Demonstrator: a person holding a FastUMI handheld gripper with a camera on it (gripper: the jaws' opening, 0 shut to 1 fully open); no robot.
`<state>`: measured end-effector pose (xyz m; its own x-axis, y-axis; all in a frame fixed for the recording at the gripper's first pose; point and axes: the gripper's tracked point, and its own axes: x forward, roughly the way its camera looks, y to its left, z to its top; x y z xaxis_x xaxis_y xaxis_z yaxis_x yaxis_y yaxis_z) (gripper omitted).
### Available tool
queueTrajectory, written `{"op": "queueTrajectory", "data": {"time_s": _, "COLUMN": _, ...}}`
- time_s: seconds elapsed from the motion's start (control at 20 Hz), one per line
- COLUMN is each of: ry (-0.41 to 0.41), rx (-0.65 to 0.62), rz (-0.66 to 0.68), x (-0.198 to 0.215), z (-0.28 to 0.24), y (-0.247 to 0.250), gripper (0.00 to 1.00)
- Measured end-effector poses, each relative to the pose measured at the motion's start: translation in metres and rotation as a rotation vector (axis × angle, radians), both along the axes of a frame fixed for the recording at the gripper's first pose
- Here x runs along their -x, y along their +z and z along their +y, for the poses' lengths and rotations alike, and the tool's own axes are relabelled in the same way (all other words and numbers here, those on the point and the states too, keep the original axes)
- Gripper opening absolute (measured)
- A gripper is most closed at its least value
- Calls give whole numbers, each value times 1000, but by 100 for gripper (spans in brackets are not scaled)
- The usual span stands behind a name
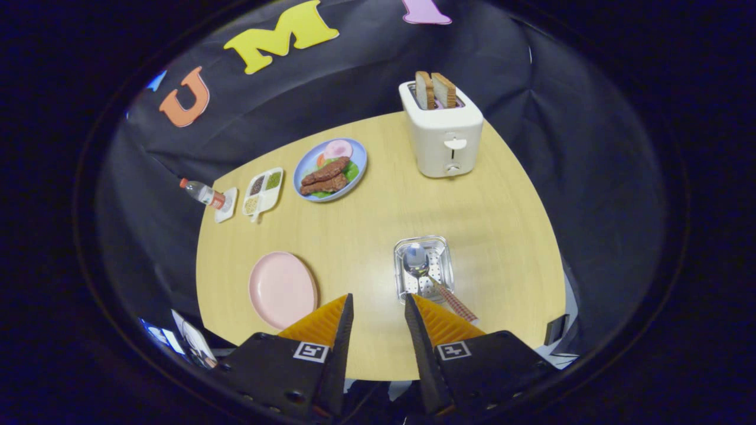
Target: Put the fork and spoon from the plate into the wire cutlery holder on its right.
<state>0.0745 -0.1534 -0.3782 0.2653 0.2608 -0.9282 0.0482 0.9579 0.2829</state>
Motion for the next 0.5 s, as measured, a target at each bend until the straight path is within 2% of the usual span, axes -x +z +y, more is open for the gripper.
{"op": "queueTrajectory", "data": {"time_s": 0.05, "ry": -11, "rx": 4, "rz": -41, "x": -6, "z": 0, "y": 9, "gripper": 56}}
{"op": "queueTrajectory", "data": {"time_s": 0.15, "ry": -37, "rx": 14, "rz": -129, "x": -18, "z": 0, "y": 30, "gripper": 56}}
{"op": "queueTrajectory", "data": {"time_s": 0.25, "ry": -43, "rx": 35, "rz": -218, "x": -25, "z": 2, "y": 55, "gripper": 63}}
{"op": "queueTrajectory", "data": {"time_s": 0.4, "ry": -26, "rx": 91, "rz": -339, "x": -30, "z": 10, "y": 89, "gripper": 75}}
{"op": "queueTrajectory", "data": {"time_s": 0.5, "ry": -14, "rx": 98, "rz": -405, "x": -30, "z": 25, "y": 112, "gripper": 79}}
